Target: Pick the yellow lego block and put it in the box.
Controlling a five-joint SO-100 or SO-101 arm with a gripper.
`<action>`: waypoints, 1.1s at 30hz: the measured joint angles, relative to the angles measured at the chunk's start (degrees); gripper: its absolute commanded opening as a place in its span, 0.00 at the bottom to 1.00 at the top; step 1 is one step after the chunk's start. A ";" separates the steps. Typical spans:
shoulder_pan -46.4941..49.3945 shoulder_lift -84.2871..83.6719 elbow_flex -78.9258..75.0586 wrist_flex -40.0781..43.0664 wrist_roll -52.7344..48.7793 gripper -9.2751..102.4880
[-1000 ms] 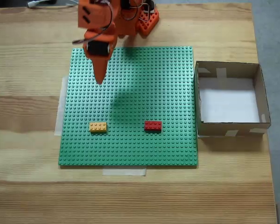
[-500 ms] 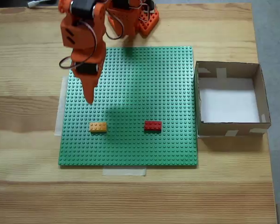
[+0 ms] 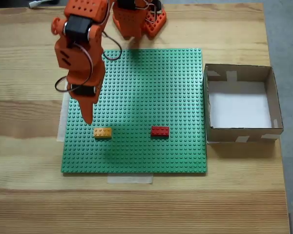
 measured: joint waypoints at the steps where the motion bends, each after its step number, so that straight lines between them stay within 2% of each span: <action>1: 0.00 -0.97 -0.97 0.18 0.00 0.30; 19: 0.09 -11.78 -5.80 1.05 -0.26 0.29; 33: 0.09 -14.59 -6.68 -2.02 -1.23 0.31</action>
